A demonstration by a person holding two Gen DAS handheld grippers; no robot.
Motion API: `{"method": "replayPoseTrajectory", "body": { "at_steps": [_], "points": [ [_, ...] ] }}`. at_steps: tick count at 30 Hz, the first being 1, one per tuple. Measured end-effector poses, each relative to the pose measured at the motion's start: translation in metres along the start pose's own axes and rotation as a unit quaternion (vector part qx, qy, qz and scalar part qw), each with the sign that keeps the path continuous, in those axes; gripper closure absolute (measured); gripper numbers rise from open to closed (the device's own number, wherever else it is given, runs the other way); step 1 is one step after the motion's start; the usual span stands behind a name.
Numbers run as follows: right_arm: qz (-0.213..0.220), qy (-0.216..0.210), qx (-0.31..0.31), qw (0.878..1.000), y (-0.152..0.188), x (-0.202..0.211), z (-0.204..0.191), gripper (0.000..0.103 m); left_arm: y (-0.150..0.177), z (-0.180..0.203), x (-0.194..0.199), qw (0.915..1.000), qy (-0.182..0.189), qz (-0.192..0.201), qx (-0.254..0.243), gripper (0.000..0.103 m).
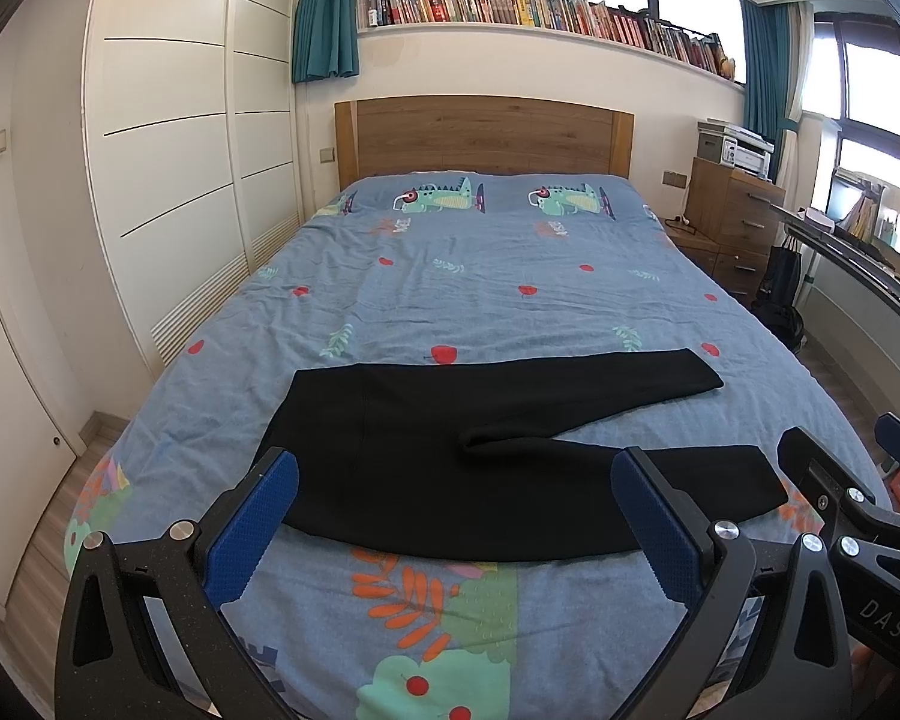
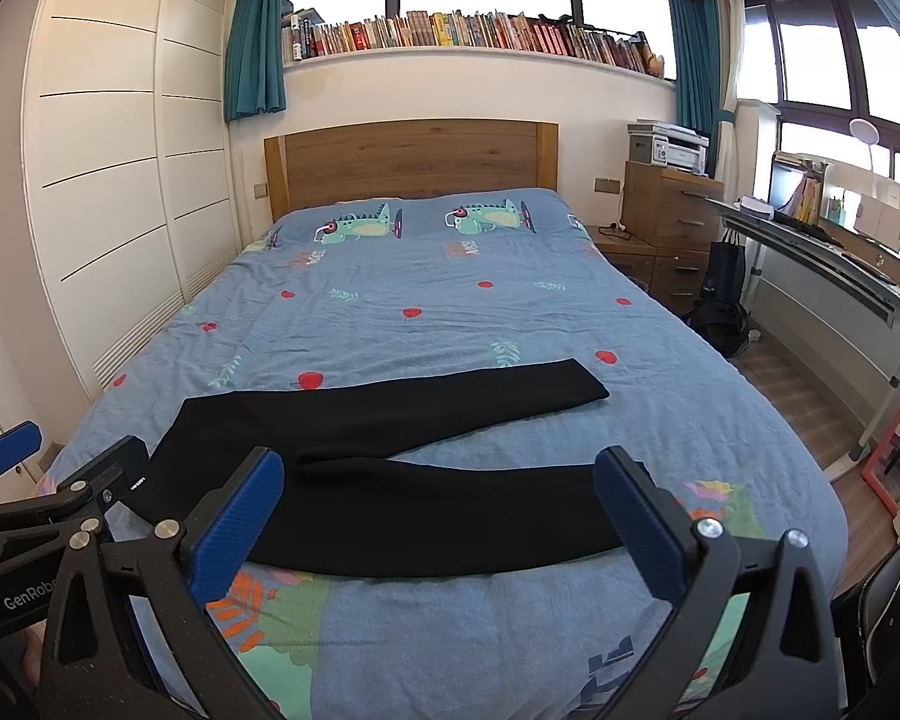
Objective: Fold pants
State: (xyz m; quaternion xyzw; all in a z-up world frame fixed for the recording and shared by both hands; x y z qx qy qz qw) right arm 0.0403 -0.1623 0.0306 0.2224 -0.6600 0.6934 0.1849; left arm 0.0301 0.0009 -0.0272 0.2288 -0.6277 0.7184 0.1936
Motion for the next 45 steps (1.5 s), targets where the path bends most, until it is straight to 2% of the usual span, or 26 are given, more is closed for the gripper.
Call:
{"method": "replayPoseTrajectory", "body": {
  "at_steps": [45],
  "points": [
    [-0.002,0.003,0.002,1.0,0.016,-0.003,0.006,0.0,0.004,-0.002,-0.004,0.9999,-0.003,-0.008,0.005,0.001]
  ]
}}
Point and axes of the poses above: each gripper's, at about its wrist camera, not at the fingertips, and x roughly against the way its jaws point, z to its right, y to its underside, the point moved 4 cm from there along -x, roughly the way its jaws point, and after that the axes turned 7 degrees about x, right-handed, at the moved point
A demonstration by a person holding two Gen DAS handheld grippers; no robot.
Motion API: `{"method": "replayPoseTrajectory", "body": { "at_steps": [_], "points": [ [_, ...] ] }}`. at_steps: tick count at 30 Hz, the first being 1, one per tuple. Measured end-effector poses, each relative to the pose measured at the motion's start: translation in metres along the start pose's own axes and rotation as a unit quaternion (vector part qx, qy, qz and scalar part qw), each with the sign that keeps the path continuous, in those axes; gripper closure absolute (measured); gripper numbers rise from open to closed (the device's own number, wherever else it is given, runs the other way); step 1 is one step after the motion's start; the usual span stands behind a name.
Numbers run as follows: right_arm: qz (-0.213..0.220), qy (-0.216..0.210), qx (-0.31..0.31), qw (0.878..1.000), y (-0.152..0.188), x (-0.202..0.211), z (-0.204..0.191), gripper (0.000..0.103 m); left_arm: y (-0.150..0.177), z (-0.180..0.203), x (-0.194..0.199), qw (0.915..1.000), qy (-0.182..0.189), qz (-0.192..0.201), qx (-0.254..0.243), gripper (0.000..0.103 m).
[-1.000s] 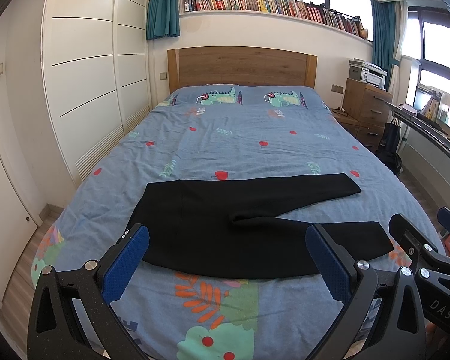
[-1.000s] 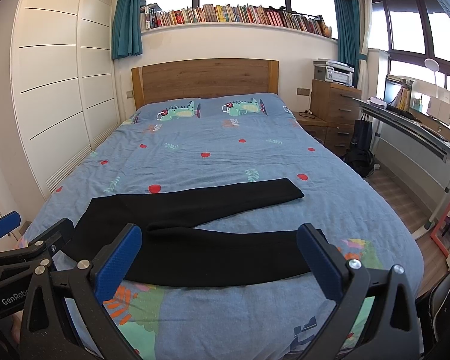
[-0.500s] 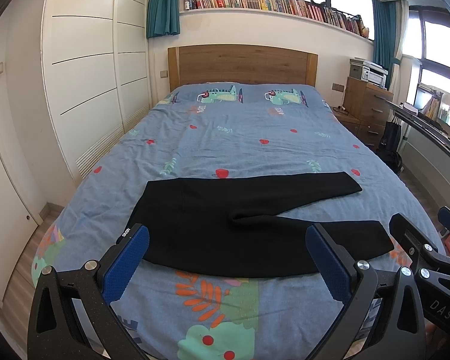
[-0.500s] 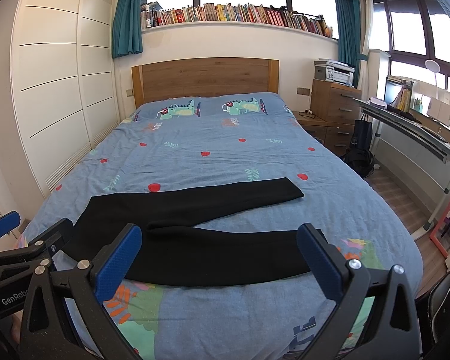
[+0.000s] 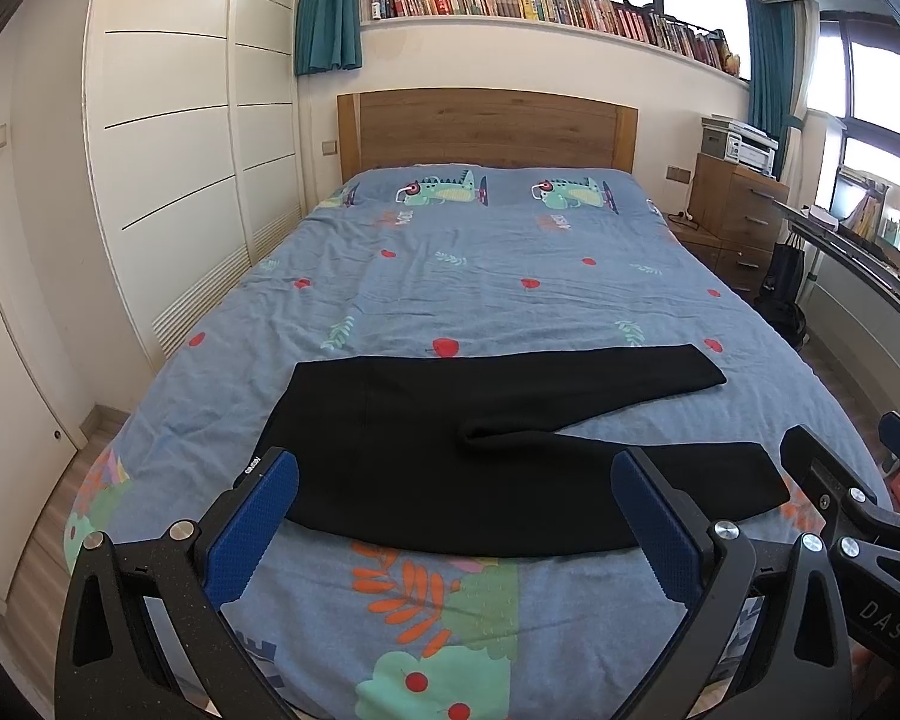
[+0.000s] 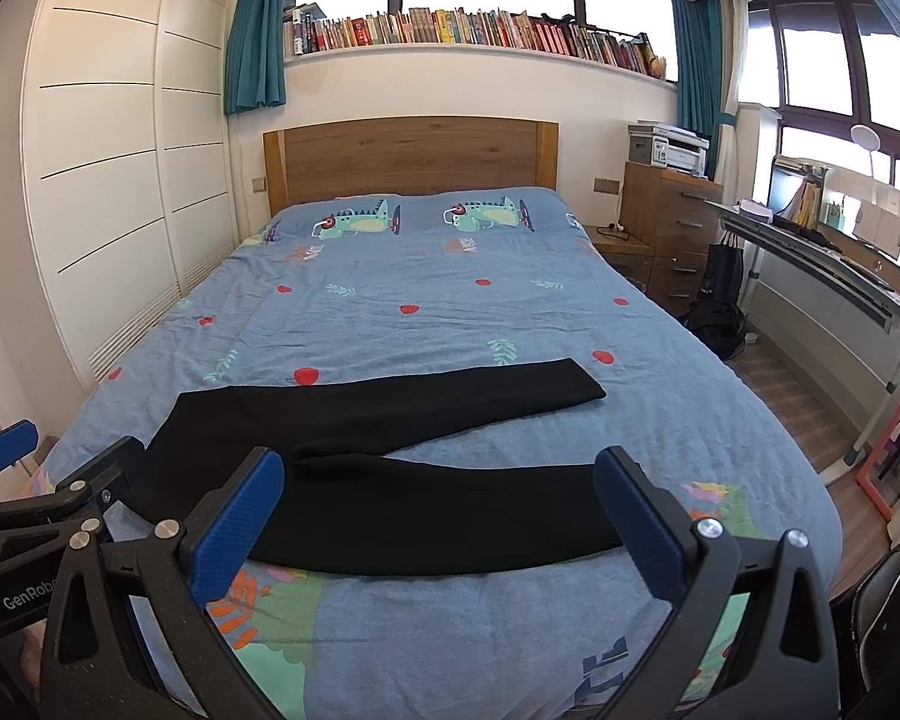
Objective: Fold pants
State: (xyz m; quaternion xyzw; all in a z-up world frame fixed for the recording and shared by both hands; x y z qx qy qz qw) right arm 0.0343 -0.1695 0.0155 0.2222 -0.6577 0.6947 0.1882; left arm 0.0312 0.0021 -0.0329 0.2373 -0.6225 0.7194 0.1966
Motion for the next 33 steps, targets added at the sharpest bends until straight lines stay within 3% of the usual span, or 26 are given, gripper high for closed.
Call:
{"method": "replayPoseTrajectory", "body": {
  "at_steps": [5,12,17,22,26,33],
  "points": [
    [0.01,0.002,-0.001,1.0,-0.008,0.001,0.0,0.0,-0.003,0.0,-0.008,0.9999,0.009,-0.009,0.005,0.001],
    [-0.003,-0.015,0.02,1.0,-0.024,-0.027,0.005,0.0,-0.014,-0.003,-0.041,0.9995,0.006,-0.029,-0.008,0.001],
    [-0.011,-0.013,0.081,0.997,-0.037,-0.067,0.011,0.0,-0.024,-0.009,-0.087,0.9975,0.017,-0.065,-0.023,0.001],
    [-0.041,-0.022,0.158,0.986,-0.039,-0.136,0.021,0.0,-0.036,-0.02,-0.156,0.9938,-0.005,-0.091,-0.062,0.001],
    [-0.087,-0.049,0.166,0.981,-0.029,-0.212,0.041,0.0,-0.043,-0.031,-0.225,0.9888,0.002,-0.126,-0.081,0.001],
    [-0.173,-0.06,0.197,0.963,-0.021,-0.335,0.08,0.0,-0.051,-0.051,-0.344,0.9702,0.008,-0.212,-0.117,0.001]
  ]
}}
Point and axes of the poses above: each gripper's, at about its wrist camera, not at the fingertips, and x roughly against the way its jaws point, z to its right, y to its underside, the point moved 4 cm from there along -x, roughly the way its jaws point, and after that the axes turned 7 degrees about x, right-handed, at the moved point
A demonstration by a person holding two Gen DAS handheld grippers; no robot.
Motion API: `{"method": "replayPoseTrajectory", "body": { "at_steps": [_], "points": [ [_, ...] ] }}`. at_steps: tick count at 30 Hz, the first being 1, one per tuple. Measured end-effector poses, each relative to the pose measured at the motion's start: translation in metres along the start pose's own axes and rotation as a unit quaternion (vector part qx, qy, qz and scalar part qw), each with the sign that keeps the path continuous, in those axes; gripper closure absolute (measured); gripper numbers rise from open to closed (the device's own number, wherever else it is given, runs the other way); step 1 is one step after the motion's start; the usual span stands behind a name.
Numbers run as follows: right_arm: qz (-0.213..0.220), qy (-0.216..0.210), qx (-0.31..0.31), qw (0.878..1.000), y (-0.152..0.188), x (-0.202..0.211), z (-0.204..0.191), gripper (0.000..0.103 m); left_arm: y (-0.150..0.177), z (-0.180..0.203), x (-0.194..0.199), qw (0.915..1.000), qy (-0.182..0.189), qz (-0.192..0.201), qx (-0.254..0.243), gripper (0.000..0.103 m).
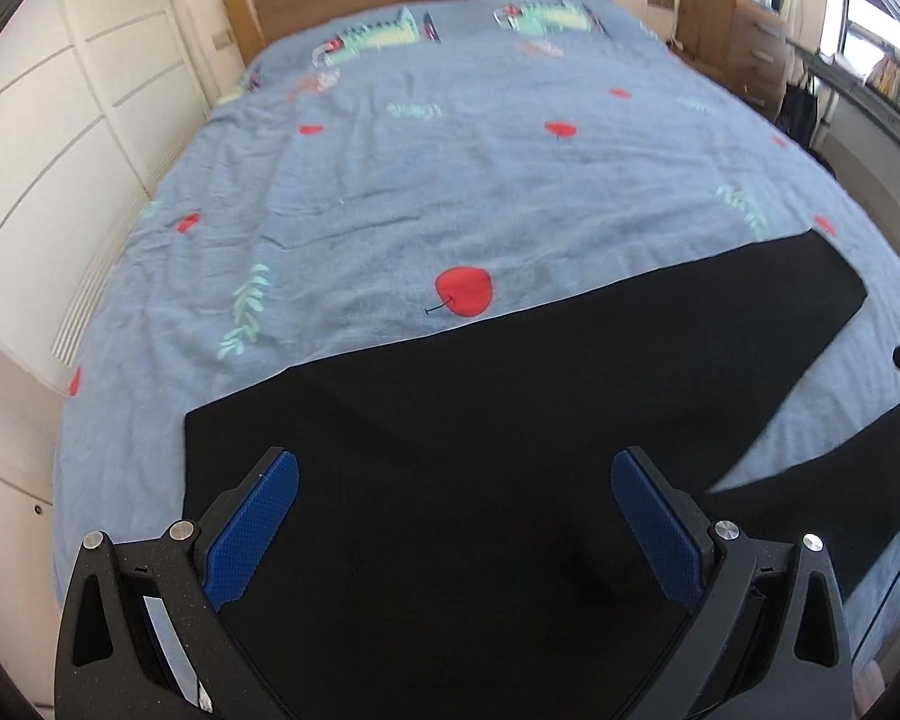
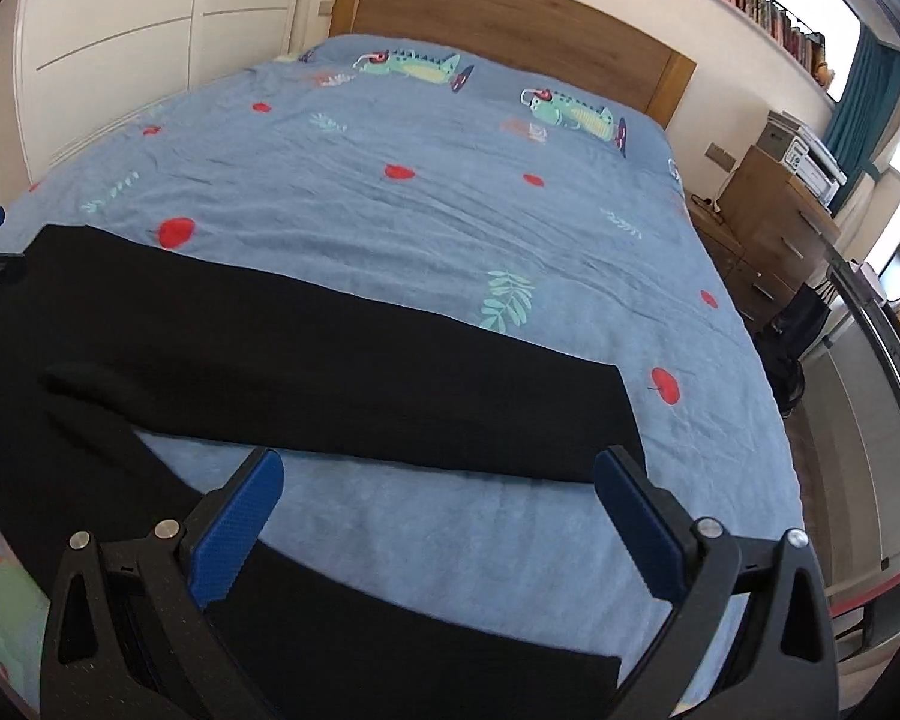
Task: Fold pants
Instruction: 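Lower both grippers onto the trouser leg cuffs and close on them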
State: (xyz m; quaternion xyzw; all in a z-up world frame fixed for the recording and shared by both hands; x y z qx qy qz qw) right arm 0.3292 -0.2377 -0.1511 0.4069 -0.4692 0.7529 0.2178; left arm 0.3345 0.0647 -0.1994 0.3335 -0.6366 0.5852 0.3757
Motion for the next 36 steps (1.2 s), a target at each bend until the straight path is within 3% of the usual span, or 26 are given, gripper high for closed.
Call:
{"method": "replayPoseTrajectory", "body": {
  "at_steps": [7,11,18,22,26,33,36],
  "points": [
    [-0.06,-0.113,0.049,0.991,-0.037,-0.063,0.04,0.0,-0.026,-0.015,-0.054,0.9927,0.01,-0.083,-0.087,0.001],
    [-0.083,-0.173,0.073,0.979,-0.061,-0.088,0.06,0.0,-0.037,-0.025,-0.071,0.9856,0.037,-0.13,-0.101,0.001],
    [-0.147,-0.256,0.188,0.937,-0.085,-0.142,0.061,0.0,-0.063,-0.04,-0.089,0.9646,0.113,-0.198,-0.132,0.001],
    [-0.197,-0.301,0.184,0.914,-0.087,-0.179,0.06,0.0,-0.074,-0.051,-0.102,0.9502,0.134,-0.235,-0.154,0.001],
    [-0.261,-0.319,0.194,0.89,-0.074,-0.208,0.057,0.0,-0.073,-0.069,-0.12,0.9333,0.157,-0.281,-0.159,0.001],
    [-0.325,-0.333,0.179,0.867,-0.06,-0.231,0.056,0.0,-0.061,-0.086,-0.14,0.9092,0.176,-0.332,-0.181,0.001],
    [-0.331,-0.338,0.176,0.863,-0.061,-0.233,0.052,0.0,-0.061,-0.092,-0.15,0.9065,0.177,-0.339,-0.18,0.001]
  ]
}}
Point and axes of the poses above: each gripper's, at about its wrist camera, not at the fingertips, and x roughly against the way its jaws point, z to its right, y to its underside, the point moved 4 cm from there along -x, roughly the way its jaws point, and after that the axes turned 7 degrees about x, right-handed, at the moved point
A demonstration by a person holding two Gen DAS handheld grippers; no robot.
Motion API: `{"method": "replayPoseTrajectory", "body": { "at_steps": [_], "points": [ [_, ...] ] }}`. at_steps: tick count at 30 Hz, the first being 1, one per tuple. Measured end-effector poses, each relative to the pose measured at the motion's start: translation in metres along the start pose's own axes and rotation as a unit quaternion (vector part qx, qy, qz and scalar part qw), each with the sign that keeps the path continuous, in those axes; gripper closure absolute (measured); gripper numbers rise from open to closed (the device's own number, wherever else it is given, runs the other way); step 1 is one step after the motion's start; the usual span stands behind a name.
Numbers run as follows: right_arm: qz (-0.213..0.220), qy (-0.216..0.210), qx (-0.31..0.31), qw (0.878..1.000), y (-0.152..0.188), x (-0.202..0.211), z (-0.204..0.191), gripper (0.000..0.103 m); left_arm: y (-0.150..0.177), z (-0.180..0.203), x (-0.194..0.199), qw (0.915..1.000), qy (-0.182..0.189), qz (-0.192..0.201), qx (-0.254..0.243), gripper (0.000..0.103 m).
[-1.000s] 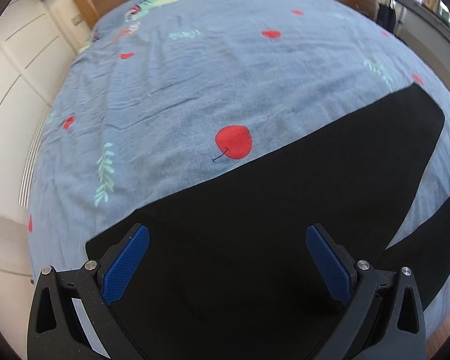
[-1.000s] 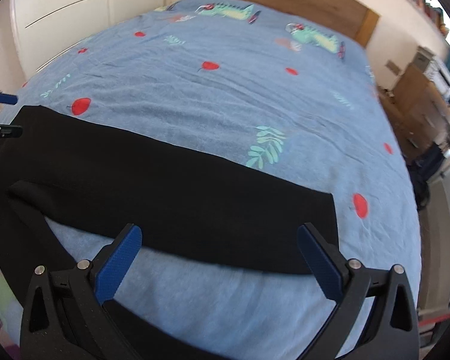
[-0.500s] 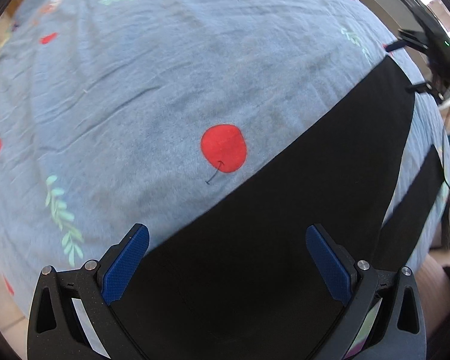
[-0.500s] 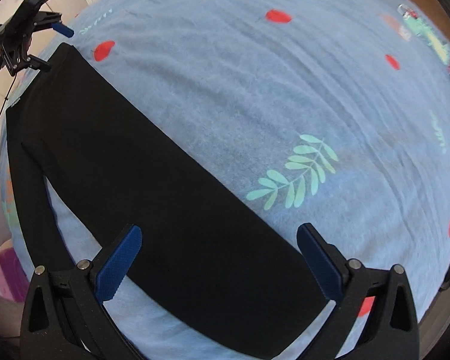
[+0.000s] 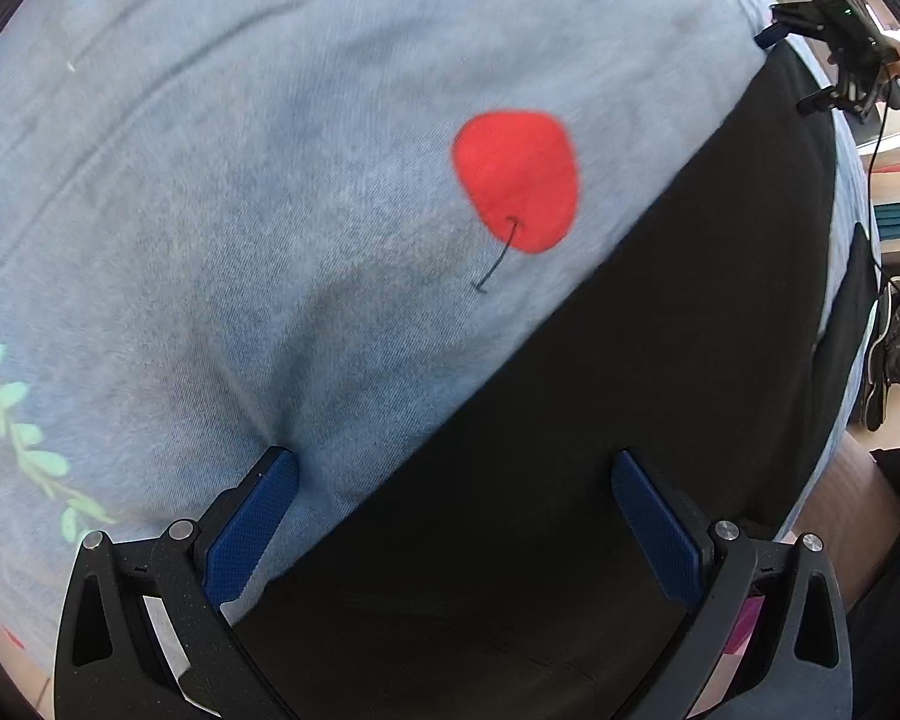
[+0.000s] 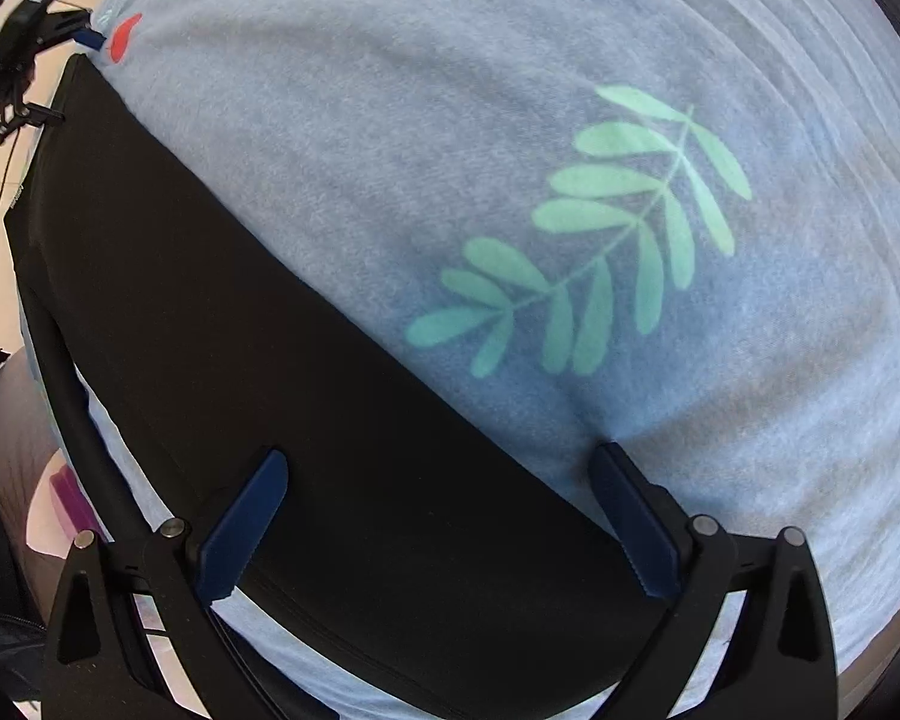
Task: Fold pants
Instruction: 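Lower both grippers onto the trouser leg cuffs and close on them, then lift the cuffs with both grippers and fold the legs over toward the waistband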
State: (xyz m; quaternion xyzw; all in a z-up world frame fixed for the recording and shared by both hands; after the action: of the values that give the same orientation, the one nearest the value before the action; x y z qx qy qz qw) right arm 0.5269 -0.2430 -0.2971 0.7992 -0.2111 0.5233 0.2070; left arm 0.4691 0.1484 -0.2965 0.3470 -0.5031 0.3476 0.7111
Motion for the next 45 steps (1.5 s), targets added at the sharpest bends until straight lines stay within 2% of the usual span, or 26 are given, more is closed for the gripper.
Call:
{"method": "replayPoseTrajectory", "body": {
  "at_steps": [2,10,18,21,22,23,25,26,27,28,31,36,40,42,45],
  "points": [
    [-0.004,-0.001,-0.002,1.0,-0.001,0.001,0.0,0.0,-0.013,0.005,-0.008,1.0,0.003,0.002,0.0,0.001],
    [-0.024,-0.001,-0.007,1.0,-0.018,-0.005,0.015,0.0,-0.017,-0.009,0.003,0.9994,0.024,-0.016,-0.021,0.001],
    [-0.034,0.006,-0.02,0.999,-0.018,-0.004,0.006,0.0,-0.038,-0.012,-0.003,0.9955,0.017,-0.081,-0.047,0.001],
    [-0.028,-0.005,-0.03,0.999,-0.016,0.001,0.01,0.0,-0.041,-0.014,0.0,0.9929,0.019,-0.104,-0.056,0.001],
    [-0.024,-0.012,-0.038,0.999,-0.015,0.006,0.012,0.003,-0.044,-0.015,0.001,0.9925,0.019,-0.106,-0.057,0.001],
    [-0.021,-0.018,-0.045,0.999,-0.015,0.009,0.014,0.013,-0.048,-0.017,0.003,0.9925,0.021,-0.106,-0.057,0.002],
    [-0.019,-0.031,-0.057,0.998,-0.013,0.014,0.018,0.054,-0.055,-0.02,0.004,0.9928,0.023,-0.104,-0.053,0.003],
    [-0.019,-0.033,-0.059,0.998,-0.013,0.015,0.018,0.063,-0.06,-0.021,0.004,0.993,0.023,-0.104,-0.051,0.004],
    [-0.018,-0.037,-0.059,0.997,-0.013,0.016,0.018,0.08,-0.058,-0.025,0.01,0.9931,0.021,-0.103,-0.051,0.005],
    [-0.019,-0.039,-0.057,0.997,-0.013,0.016,0.016,0.103,-0.063,-0.026,0.011,0.9931,0.018,-0.103,-0.053,0.005],
    [-0.025,-0.029,-0.04,0.998,-0.01,0.017,0.013,0.103,-0.064,-0.024,0.01,0.9931,0.002,-0.102,-0.058,0.015],
    [-0.029,0.001,-0.017,0.999,-0.011,0.009,0.002,0.103,-0.061,-0.037,0.027,0.9934,-0.024,-0.101,-0.049,0.051],
    [-0.024,0.031,-0.008,0.999,-0.013,0.003,-0.01,0.103,-0.072,-0.049,0.041,0.9934,-0.037,-0.097,-0.048,0.069],
    [-0.014,0.046,-0.01,0.999,-0.011,0.002,-0.016,0.103,-0.047,-0.056,0.058,0.9937,-0.041,-0.09,-0.053,0.087],
    [0.004,0.068,-0.011,0.998,-0.003,-0.001,-0.024,0.103,-0.045,-0.06,0.064,0.995,-0.031,-0.082,-0.047,0.095]
  ]
}}
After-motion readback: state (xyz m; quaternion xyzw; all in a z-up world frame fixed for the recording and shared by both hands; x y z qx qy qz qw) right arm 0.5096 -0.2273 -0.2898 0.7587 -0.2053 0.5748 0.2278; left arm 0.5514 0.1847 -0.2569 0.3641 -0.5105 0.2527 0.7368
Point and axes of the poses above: each gripper's, at about its wrist camera, not at the fingertips, and x roughly against the way its jaws point, z to its right, y to its underside, the point moved 4 cm from there along -x, roughly the way its jaws point, and after that the axes turned 7 degrees about x, right-handed, at the moved point
